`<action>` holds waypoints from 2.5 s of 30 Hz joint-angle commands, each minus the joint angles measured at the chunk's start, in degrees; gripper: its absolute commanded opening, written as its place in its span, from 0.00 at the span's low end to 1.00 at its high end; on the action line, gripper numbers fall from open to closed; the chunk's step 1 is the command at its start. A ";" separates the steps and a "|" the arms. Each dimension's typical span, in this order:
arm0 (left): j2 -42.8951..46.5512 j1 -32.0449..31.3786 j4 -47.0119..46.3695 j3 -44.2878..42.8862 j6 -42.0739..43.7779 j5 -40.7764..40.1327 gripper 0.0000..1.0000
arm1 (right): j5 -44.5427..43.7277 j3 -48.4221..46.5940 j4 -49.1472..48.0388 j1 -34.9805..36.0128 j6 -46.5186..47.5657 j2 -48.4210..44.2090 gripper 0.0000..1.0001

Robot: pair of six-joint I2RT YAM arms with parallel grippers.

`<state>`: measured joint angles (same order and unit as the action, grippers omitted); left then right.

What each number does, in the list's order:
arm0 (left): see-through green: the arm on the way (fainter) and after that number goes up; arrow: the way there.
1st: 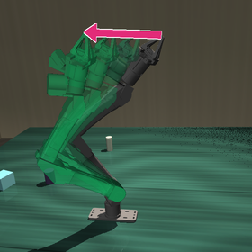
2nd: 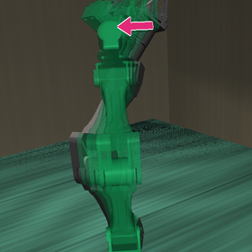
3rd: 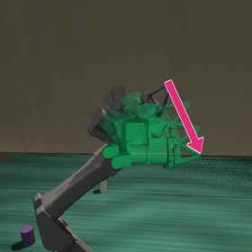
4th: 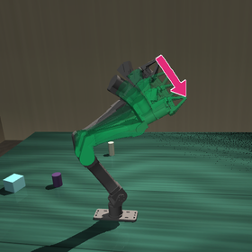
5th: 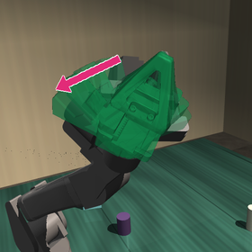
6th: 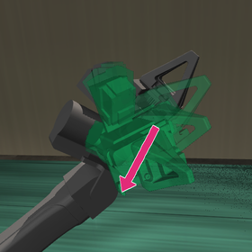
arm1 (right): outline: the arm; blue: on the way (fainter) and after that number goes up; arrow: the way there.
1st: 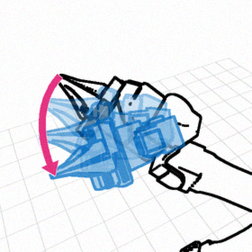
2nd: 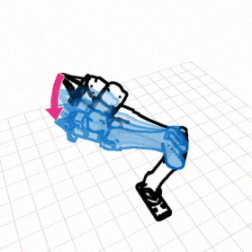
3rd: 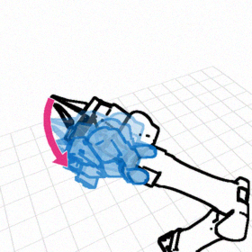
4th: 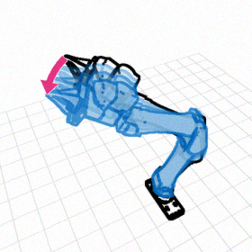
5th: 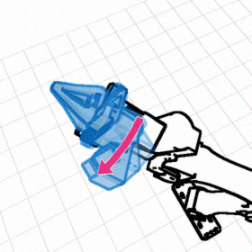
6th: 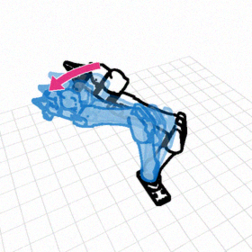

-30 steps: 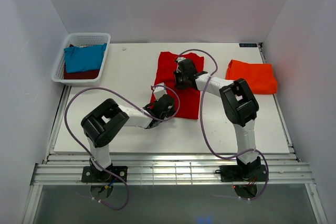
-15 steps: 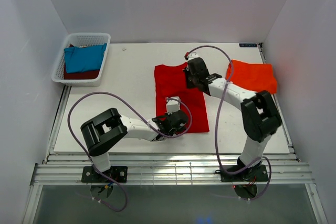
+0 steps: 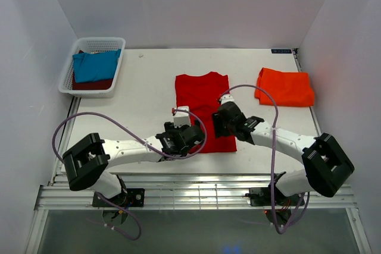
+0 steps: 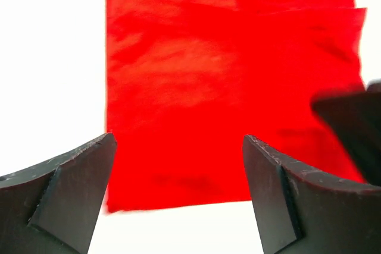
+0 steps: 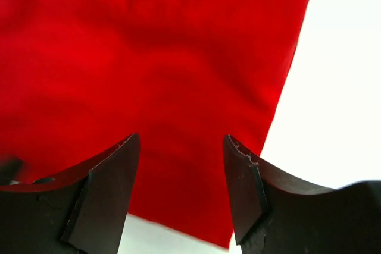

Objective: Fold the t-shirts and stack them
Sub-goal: Fold the tshirt

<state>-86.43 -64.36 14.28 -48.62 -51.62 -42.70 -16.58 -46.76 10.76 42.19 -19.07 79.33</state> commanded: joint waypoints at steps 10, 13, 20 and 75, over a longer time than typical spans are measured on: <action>5.92 0.20 3.39 12.23 -10.00 2.70 0.94 | -3.81 12.92 2.33 2.63 -11.07 -9.54 0.64; 5.93 0.20 2.51 12.85 -9.91 3.84 0.94 | -4.08 13.80 2.94 2.63 -11.51 -10.86 0.63; 3.99 0.11 1.19 13.55 -11.84 6.40 0.94 | -5.22 15.82 4.35 2.72 -12.74 -12.97 0.63; 13.48 -4.11 13.31 6.17 -11.66 0.86 0.00 | -11.37 4.22 17.88 13.78 -19.94 -15.78 0.08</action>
<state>-75.40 -67.13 24.88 -42.30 -62.57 -40.77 -24.77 -41.28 23.05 53.52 -36.67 64.27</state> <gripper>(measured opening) 0.019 0.098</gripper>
